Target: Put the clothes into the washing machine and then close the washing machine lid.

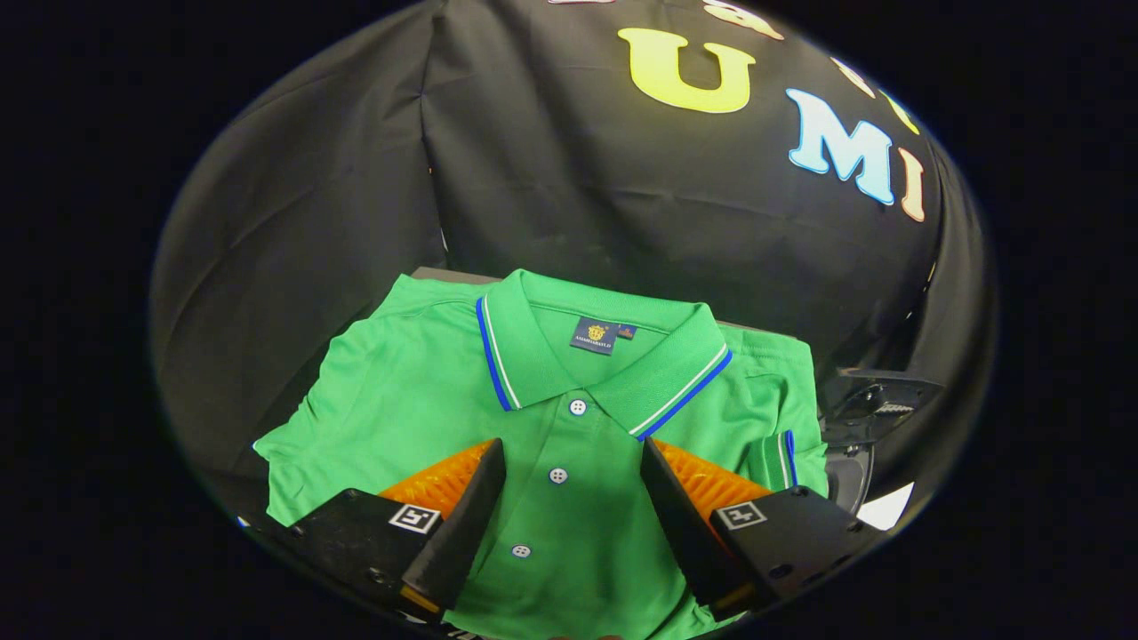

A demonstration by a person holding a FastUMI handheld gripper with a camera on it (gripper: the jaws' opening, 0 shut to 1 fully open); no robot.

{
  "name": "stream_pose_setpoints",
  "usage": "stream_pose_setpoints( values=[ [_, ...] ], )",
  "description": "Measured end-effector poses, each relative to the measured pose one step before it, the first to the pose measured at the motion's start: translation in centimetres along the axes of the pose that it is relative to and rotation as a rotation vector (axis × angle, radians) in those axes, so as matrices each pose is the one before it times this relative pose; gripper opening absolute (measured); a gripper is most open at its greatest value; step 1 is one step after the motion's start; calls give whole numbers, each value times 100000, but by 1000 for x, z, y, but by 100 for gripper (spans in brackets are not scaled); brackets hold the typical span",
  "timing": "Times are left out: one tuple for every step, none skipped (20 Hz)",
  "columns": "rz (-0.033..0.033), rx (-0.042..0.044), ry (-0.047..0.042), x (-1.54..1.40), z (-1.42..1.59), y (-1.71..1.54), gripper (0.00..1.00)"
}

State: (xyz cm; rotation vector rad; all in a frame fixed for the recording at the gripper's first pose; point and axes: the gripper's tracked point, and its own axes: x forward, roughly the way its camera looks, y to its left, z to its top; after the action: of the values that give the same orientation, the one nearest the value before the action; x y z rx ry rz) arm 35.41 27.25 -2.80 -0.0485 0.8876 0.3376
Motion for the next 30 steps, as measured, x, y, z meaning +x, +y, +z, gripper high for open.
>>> stream_pose_setpoints(
  values=[
    [443, -198, 43, 56, -143, 23, 97],
    [287, 338, -890, -71, 132, -4, 97],
    [255, -478, -22, 15, -120, 0, 97],
    [20, -843, -1011, -4, 180, -84, 97],
    [293, -475, -618, 121, -170, 52, 97],
    [170, -346, -497, -111, 26, -44, 97],
    [87, -355, -191, 53, -62, 41, 96],
    [89, -301, 46, -1, 33, 3, 95],
    [172, -606, -547, -18, 42, 35, 95],
    [2291, -1480, -826, 319, 140, 485, 86],
    [1462, -1385, -1368, -359, 81, -66, 78],
    [-273, -1126, -307, 188, 16, -90, 69],
    [-311, -469, 117, -60, -11, 39, 61],
    [406, -462, -173, -87, 69, 115, 44],
    [511, 559, -1545, 155, 95, 12, 28],
    [98, 2448, -1553, 243, 126, 195, 11],
    [-36, 275, -78, -131, -105, 113, 11],
    [-73, -780, -750, 39, 117, -17, 11],
    [-24, -989, -1138, -239, 103, -137, 11],
    [414, 1031, -543, 656, 72, -92, 6],
    [2, -370, -144, -458, 105, 158, 1],
    [415, 327, 316, 106, 10, 13, 1],
    [749, 319, -86, -65, 20, 44, 1],
    [1026, 940, 23, -161, 77, 24, 2],
    [1181, 1167, -665, -207, 278, 15, 2],
    [1119, 1369, -1434, -316, 429, -34, 1],
    [917, 1063, -2055, -438, 565, 50, 1],
    [626, -345, -1932, -556, 737, 59, 2],
    [398, -1060, -2097, -498, 807, 15, 2],
    [324, -1070, -2178, -609, 855, 11, 2]
  ],
)
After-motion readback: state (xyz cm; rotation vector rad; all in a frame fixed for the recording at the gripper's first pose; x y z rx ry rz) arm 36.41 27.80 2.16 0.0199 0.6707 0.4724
